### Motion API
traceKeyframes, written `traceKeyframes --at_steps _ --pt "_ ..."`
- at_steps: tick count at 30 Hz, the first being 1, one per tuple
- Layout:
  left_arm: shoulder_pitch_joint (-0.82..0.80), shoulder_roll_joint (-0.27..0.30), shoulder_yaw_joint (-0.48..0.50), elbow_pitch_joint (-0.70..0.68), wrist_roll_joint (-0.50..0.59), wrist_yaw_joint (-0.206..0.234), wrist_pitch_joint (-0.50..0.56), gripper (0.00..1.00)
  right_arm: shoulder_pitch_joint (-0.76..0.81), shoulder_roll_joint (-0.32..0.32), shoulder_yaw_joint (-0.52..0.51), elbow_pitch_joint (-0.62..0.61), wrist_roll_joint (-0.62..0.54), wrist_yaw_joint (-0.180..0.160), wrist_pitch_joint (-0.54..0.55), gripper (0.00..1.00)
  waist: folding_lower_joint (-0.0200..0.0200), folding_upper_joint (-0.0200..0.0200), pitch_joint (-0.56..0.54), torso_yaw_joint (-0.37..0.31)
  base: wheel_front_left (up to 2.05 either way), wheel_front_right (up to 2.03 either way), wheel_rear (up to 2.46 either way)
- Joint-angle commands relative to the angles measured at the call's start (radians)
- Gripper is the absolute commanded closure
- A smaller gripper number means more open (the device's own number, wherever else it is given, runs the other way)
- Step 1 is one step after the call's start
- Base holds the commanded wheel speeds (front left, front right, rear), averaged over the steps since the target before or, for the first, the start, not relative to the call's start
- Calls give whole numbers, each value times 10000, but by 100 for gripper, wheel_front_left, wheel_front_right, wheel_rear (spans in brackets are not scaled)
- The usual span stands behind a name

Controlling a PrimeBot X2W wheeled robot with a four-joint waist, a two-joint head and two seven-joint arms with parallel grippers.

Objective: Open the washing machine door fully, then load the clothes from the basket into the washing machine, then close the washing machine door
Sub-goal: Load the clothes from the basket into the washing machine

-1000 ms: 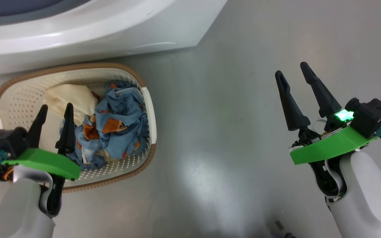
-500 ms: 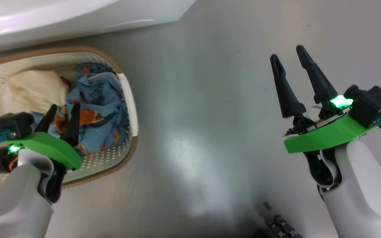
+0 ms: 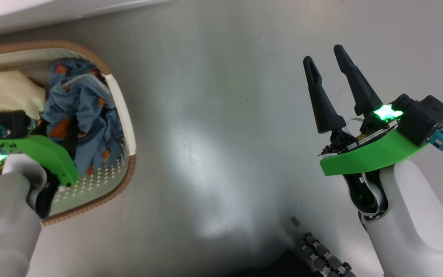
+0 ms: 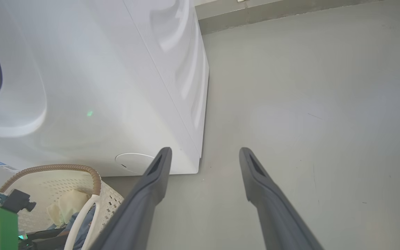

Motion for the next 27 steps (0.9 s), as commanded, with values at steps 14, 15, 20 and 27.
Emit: traceKeyframes --at_steps 14,15,20,27 --pt "-1081 310 -1437 921 -651 -30 1304 0 115 293 345 -300 -71 16 -48 0 0 0 656 -459 0 0 0" --pt "-1143 302 -1506 1038 -688 -30 1437 0 107 302 357 -300 -71 16 -48 0 0 0 664 -482 0 0 0" --pt "-1443 291 -1696 1499 -808 -30 1499 100 134 330 334 -294 -62 16 -48 0 0 0 674 -562 0 0 0" --pt "-1409 177 -1787 1828 -1045 -30 917 100 142 402 252 -244 -15 16 -48 0 0 0 402 -483 0 0 0"
